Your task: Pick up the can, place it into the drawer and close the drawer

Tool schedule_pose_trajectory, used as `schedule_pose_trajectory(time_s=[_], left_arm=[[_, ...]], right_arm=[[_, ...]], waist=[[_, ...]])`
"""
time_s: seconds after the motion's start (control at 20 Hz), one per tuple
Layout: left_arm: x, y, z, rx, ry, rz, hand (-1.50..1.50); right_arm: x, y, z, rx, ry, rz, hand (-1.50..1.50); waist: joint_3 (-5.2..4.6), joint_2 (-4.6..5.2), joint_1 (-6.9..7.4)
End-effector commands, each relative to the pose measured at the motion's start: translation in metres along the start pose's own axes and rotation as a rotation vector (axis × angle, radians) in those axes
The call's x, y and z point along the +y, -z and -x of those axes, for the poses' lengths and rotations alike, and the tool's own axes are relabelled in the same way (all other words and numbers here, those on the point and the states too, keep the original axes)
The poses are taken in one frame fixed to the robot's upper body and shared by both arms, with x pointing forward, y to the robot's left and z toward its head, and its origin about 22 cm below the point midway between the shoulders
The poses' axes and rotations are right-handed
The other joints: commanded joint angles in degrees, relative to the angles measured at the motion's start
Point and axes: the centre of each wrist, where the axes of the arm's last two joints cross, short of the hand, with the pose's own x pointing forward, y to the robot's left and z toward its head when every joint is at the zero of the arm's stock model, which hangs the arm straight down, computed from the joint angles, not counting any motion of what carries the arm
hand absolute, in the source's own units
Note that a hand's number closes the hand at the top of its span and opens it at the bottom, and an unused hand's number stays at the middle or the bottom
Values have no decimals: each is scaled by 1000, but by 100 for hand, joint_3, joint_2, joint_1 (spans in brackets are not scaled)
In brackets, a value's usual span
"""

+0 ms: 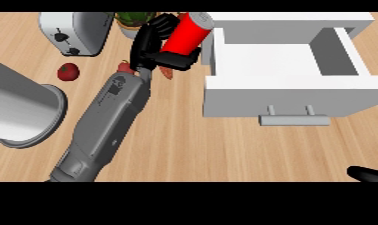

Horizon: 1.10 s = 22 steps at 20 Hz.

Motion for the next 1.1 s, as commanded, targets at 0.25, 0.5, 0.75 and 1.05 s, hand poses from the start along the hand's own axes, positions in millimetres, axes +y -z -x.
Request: schedule_pose_trajectory(time_s=[0.25, 0.5, 0.75, 1.05], left_arm=[[-59, 26, -96, -26, 53, 39, 150], [-76, 45, -129, -23, 69, 42, 150], [-106, 57, -150, -13, 98, 42, 150], [-126, 63, -157, 21, 150, 65, 150]], right_arm=[[-2, 0, 15, -2, 20, -3, -150], [-12, -9, -3, -17, 13, -13, -150], [-6, 1, -15, -27, 23, -1, -150], [13, 14, -12, -25, 5, -19, -150]], waist=[[2, 11, -32], [0, 22, -108], [1, 42, -181], [2, 72, -216]])
